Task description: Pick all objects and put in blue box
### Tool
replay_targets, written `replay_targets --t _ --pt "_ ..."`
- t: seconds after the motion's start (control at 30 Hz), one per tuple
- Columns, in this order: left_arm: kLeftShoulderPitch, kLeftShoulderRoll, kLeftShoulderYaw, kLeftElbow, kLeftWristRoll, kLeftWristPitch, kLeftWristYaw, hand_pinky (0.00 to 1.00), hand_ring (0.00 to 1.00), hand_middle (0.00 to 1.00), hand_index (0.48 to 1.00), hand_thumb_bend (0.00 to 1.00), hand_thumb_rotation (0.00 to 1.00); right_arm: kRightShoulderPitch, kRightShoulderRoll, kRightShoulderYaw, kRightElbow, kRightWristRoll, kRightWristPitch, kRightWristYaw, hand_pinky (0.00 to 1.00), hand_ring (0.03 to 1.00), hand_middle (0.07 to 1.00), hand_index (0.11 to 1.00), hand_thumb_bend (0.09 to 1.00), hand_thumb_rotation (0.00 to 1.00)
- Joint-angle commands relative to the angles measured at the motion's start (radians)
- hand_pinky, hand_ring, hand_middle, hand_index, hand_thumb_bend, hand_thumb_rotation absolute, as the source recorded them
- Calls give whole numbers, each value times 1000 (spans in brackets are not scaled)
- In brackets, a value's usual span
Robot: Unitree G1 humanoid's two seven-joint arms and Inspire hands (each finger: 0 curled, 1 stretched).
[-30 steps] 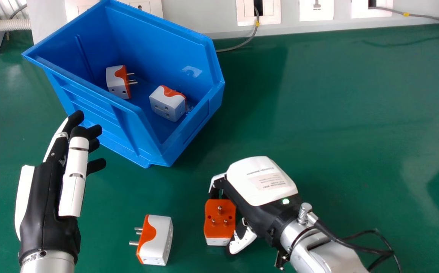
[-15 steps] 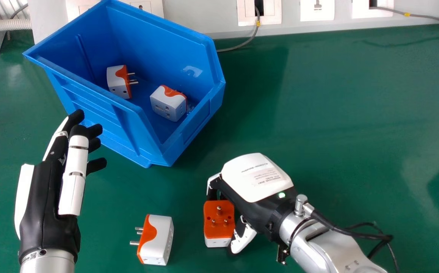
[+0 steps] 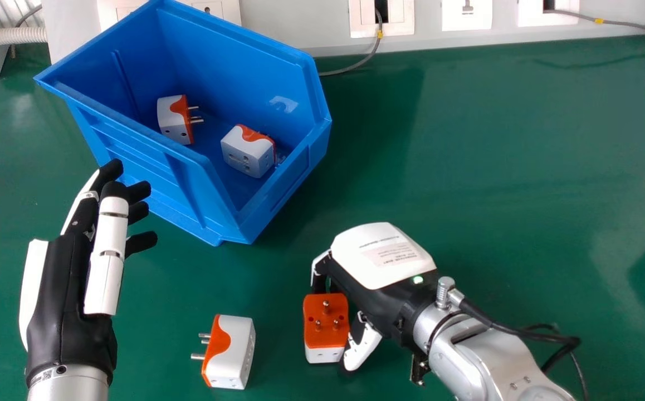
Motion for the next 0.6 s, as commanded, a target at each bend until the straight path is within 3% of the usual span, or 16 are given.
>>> replay_targets --t 0.0,0.57 --pt "-6 -1 7 -25 -3 -4 4 742 837 834 896 288 946 4 9 -28 -48 16 19 17 356 409 523 504 511 0" --pt "-8 7 16 -28 -7 -2 -3 737 837 831 893 287 946 44 22 -88 -170 55 95 83 202 352 458 523 505 0"
